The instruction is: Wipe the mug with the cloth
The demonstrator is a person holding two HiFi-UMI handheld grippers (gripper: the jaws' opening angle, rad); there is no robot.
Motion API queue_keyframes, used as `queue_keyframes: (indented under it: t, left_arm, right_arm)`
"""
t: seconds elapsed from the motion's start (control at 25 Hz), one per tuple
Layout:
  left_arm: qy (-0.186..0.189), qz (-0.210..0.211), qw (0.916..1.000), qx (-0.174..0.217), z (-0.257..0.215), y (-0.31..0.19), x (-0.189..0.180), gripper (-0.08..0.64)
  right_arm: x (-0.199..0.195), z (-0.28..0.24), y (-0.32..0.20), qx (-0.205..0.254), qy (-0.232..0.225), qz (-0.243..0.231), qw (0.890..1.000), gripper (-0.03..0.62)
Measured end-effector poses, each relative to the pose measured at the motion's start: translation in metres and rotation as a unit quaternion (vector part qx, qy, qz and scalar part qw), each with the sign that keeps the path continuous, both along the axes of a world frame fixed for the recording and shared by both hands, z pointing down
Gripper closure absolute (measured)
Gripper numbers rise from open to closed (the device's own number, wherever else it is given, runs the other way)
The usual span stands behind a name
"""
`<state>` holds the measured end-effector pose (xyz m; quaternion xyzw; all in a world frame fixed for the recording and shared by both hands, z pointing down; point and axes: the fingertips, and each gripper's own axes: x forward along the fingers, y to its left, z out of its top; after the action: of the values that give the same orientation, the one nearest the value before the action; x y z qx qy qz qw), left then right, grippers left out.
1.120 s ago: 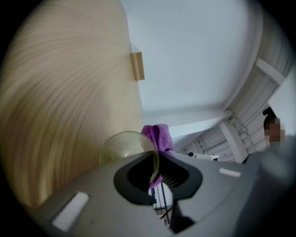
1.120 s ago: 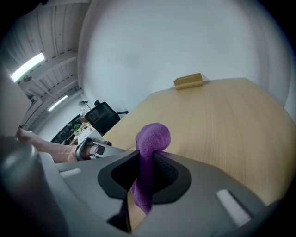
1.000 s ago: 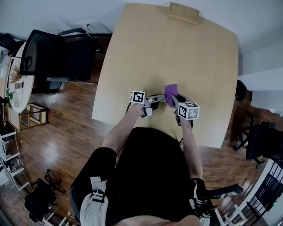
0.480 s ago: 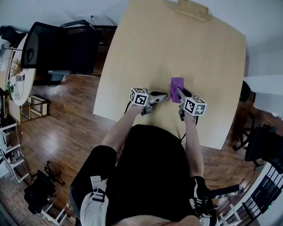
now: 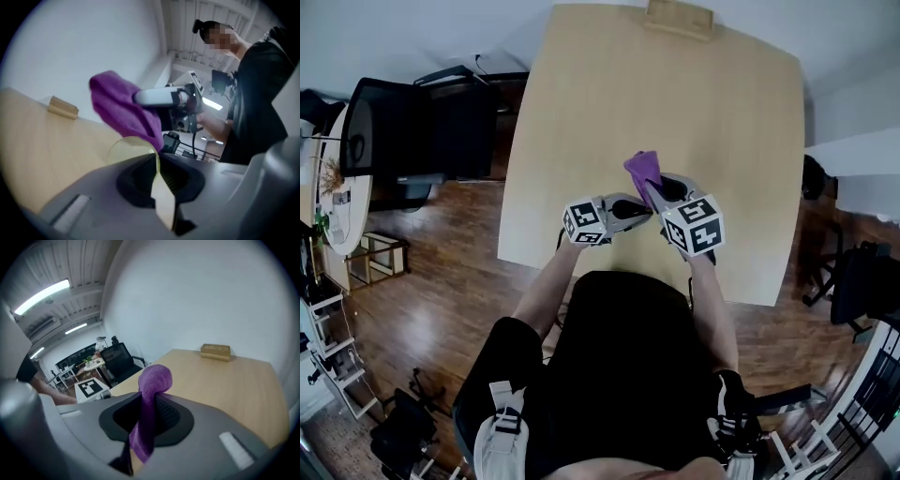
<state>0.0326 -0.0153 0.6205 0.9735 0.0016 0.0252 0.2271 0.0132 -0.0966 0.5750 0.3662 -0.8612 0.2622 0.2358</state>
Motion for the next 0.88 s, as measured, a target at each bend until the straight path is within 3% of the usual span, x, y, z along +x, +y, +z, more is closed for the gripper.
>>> queue_keyframes:
  t: [0.08, 0.16, 0.32, 0.44, 0.52, 0.64, 0.76, 0.88]
  left_arm:
    - [0.013, 0.006, 0.9996, 0.022, -0.017, 0.003, 0.002, 0.518]
    - [0.019, 0.011, 0.9993, 0.031, -0.028, 0.007, 0.001, 0.518]
    - [0.062, -0.029, 0.9977, -0.007, -0.052, 0.000, -0.013, 0.518]
    - [0.084, -0.055, 0.9939, -0.046, -0.060, -0.009, -0.020, 0.518]
    - [0.082, -0.055, 0.9932, -0.061, -0.060, -0.012, -0.020, 0.518]
    - [0.077, -0.047, 0.9936, -0.068, -0.064, -0.012, -0.009, 0.518]
    - [0.081, -0.036, 0.9939, -0.066, -0.072, -0.008, 0.001, 0.518]
    - [0.094, -0.045, 0.9910, -0.083, -0.072, -0.010, 0.000, 0.517]
  right_arm:
    - [0.004, 0.010, 0.006, -0.016, 0.002, 0.000, 1.000, 0.529]
    - [0.026, 0.017, 0.008, -0.032, -0.014, 0.032, 0.999, 0.529]
    - [0.105, 0.047, 0.012, -0.064, 0.015, 0.120, 0.991, 0.529]
    - [0.147, 0.029, 0.016, -0.025, 0.055, 0.174, 0.983, 0.529]
    - [0.128, -0.017, 0.013, 0.027, 0.024, 0.164, 0.986, 0.529]
    - [0.057, -0.065, 0.018, 0.065, -0.046, 0.088, 0.993, 0.529]
    - [0.013, -0.046, 0.032, 0.053, -0.015, 0.020, 0.998, 0.529]
    - [0.040, -0.022, 0.025, 0.038, 0.001, 0.054, 0.998, 0.531]
